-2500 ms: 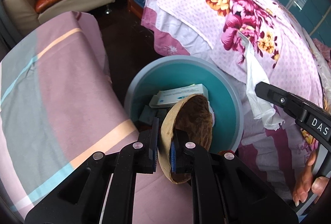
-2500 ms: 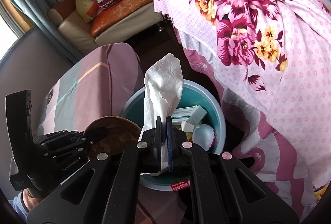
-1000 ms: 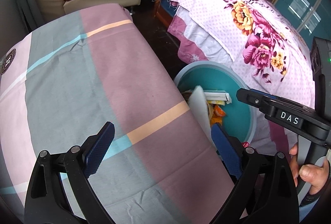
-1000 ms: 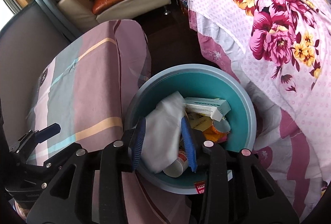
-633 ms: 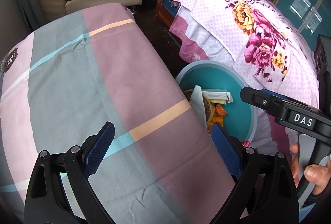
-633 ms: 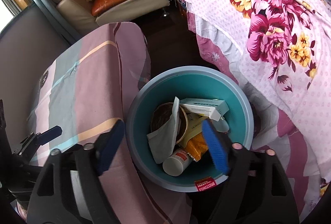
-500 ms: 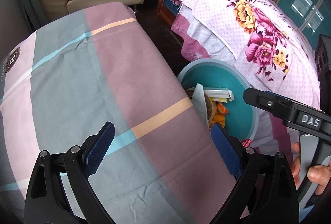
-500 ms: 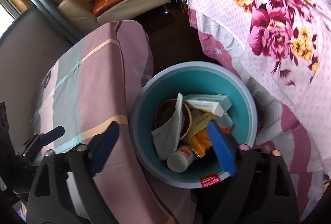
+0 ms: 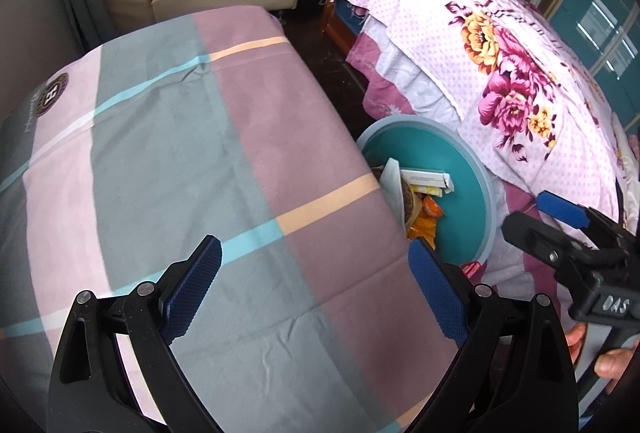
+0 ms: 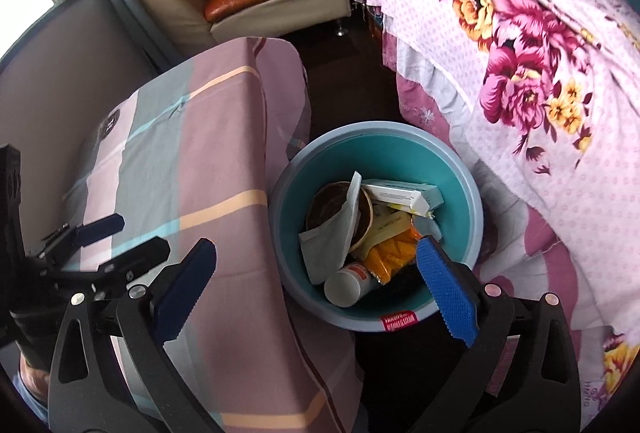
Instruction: Collect trash
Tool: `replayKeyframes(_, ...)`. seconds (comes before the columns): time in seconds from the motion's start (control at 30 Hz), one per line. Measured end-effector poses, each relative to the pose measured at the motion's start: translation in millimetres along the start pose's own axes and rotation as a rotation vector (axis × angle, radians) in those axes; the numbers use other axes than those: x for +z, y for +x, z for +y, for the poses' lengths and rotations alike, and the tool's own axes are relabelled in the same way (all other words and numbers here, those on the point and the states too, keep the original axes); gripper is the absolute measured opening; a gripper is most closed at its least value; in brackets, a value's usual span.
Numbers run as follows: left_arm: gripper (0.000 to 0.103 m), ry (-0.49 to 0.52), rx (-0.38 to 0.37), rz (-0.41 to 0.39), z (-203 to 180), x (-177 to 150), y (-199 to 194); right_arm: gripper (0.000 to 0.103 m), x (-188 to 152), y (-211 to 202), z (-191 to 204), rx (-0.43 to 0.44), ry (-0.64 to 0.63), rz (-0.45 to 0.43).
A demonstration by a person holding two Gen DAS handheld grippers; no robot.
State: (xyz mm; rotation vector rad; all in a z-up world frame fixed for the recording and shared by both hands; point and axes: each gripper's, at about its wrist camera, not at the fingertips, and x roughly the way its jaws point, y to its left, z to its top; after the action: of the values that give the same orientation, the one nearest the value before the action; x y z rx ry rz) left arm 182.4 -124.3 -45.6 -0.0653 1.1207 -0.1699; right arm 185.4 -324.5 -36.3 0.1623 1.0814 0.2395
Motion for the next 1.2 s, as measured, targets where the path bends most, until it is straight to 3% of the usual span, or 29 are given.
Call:
replayKeyframes(0.2,0.096,-0.016,0.002,0.005,4.5,-11.7,-14.2,0.096,-11.5,-24.9,12.5,-0.028,-0.062,-0.042)
replayKeyframes(0.67,0.099,-0.064,0.013,-0.067,16.8,-34.7,-56.6,0.096,-33.6,-68.6,36.7,-0.075,-0.125,-0.084)
replayKeyframes(1.2,0.099,-0.079,0.012,-0.125,24.7,-54.5,-71.8,0.096,-46.5,-79.6,54.9,-0.091,-0.152,-0.097)
